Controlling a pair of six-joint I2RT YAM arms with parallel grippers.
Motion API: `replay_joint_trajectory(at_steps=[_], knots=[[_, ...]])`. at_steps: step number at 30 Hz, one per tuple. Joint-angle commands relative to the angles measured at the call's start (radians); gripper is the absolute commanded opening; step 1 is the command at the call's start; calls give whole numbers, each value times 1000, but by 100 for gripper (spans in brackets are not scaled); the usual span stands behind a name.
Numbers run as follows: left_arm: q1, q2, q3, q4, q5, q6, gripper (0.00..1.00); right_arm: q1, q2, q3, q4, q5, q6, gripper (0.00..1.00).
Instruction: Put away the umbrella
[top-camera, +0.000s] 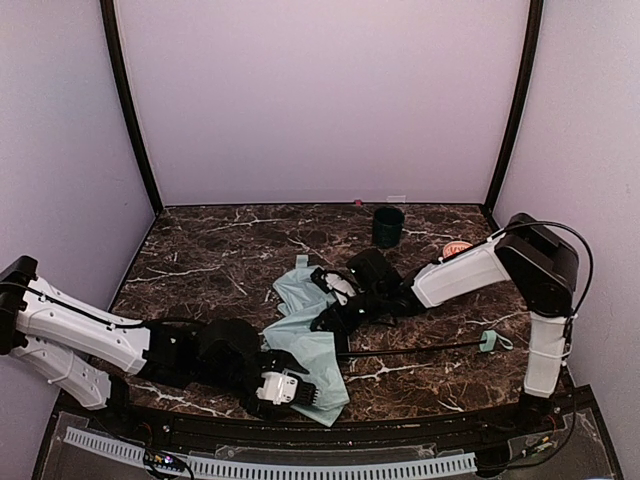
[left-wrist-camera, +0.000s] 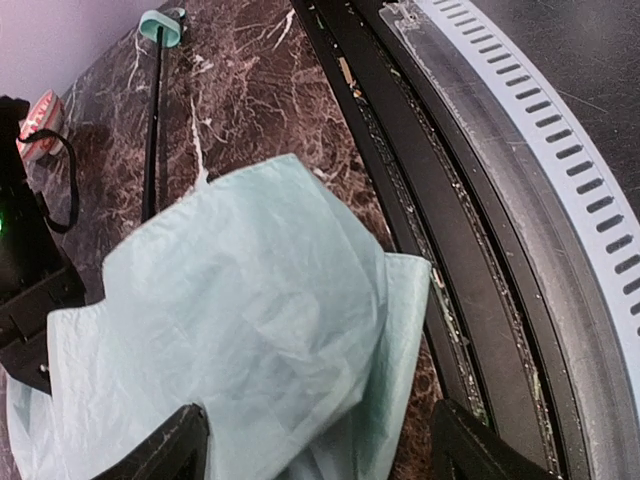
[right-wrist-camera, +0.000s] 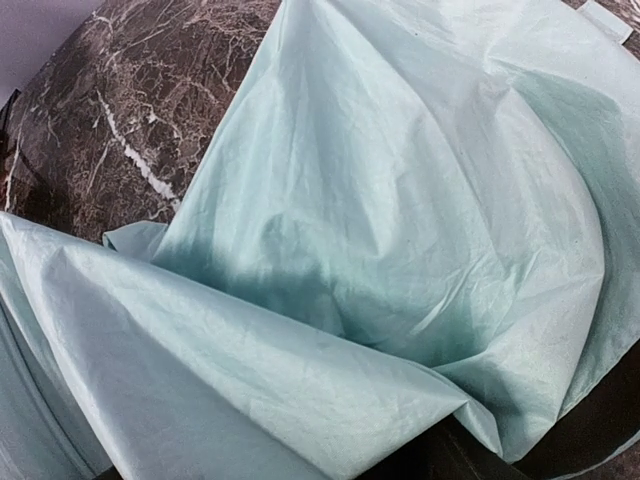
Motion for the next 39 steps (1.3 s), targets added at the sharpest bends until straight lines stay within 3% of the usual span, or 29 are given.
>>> replay_joint_trajectory(at_steps=[1,4,5,9,11,15,17,21,27,32,39], knots=[[-7,48,-40,166,-63,84,78,-15,55,3,-49,-38,37,66],[-7,67,-96,282,-113,133,72,-16,56,2,-58,-49,37,65],[-7,64,-114,306,-113,137,64,-16,55,2,-64,-62,33,65],[-7,33,-125,325,-124,123,15,-14,46,-9,-88,-126,-2,63],[-7,32,-115,322,-128,123,0,-13,40,-18,-100,-165,-32,61],[21,37,-74,352,-277,72,0,-10,42,-13,-166,-185,-91,61],[60,24,-46,351,-236,41,0,-10,41,-10,-189,-205,-109,60],[195,-16,30,316,-56,-162,0,-10,19,-27,-197,-276,-129,59],[333,31,38,317,-3,-328,0,-10,15,-48,-169,-358,-139,57],[363,148,37,282,-12,-353,0,-17,6,-61,-135,-398,-127,56],[388,267,55,176,87,-341,0,-67,-92,-83,-109,-356,-54,59]])
